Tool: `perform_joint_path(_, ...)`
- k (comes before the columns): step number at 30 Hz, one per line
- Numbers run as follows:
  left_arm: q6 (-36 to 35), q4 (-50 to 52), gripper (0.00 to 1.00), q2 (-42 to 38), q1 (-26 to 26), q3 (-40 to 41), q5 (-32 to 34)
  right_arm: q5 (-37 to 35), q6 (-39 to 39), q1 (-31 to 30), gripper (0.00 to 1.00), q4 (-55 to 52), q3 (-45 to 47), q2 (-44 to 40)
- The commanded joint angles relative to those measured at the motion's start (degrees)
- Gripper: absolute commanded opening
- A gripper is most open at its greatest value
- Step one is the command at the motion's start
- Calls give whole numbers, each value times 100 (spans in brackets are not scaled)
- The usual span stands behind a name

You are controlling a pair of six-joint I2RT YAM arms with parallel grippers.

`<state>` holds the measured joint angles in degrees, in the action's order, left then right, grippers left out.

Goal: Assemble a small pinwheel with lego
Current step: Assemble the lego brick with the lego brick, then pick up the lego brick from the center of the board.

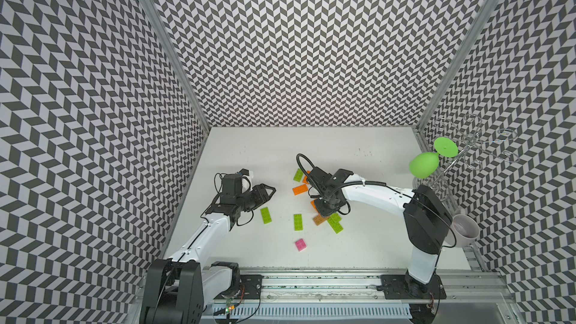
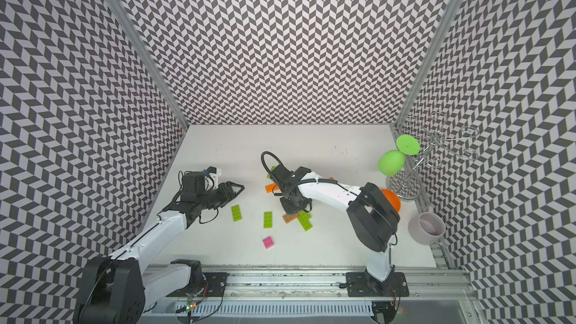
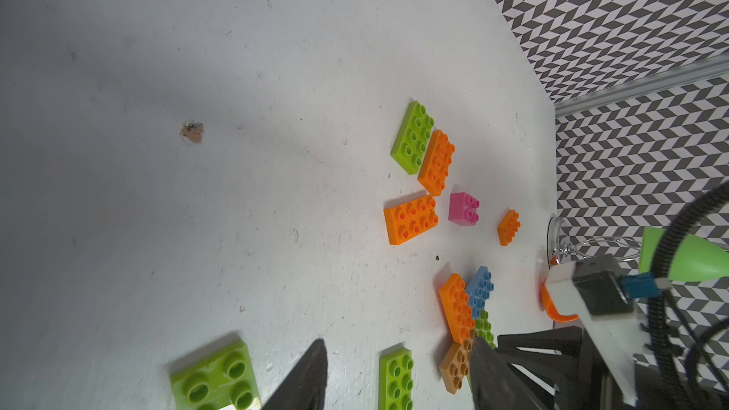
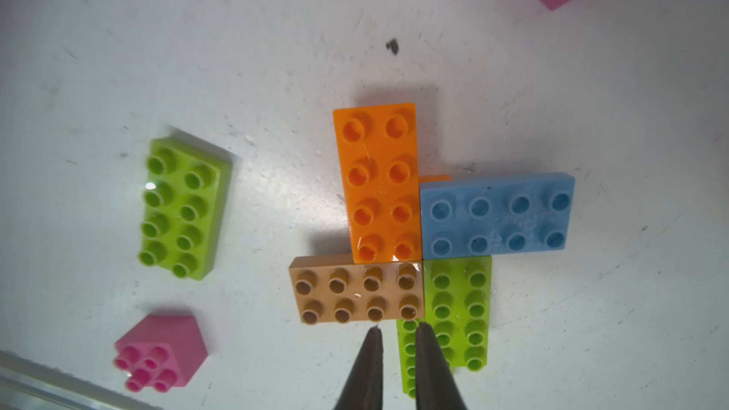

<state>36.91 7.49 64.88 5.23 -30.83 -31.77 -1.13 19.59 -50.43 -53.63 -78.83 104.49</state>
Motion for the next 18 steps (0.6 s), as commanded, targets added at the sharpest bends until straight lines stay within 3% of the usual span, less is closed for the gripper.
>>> perform_joint_path(1, -130, -133, 58, 104, -134, -229, -278, -133, 740, -545, 19, 391, 38, -366)
perform_joint_path(8, -162, -22, 60, 526, -1443, -942, -1186, -113, 1680, -1349, 35, 617, -232, -189)
perform_joint_path(12, -417, 417, 62, 651, -2139, -1409, -1279, -148, 1903, -1563, 48, 669, -252, -18)
perform_joint_path(18, -645, 663, 63, 562, -2450, -1497, -1195, -139, 2092, -1775, 62, 372, -435, 289)
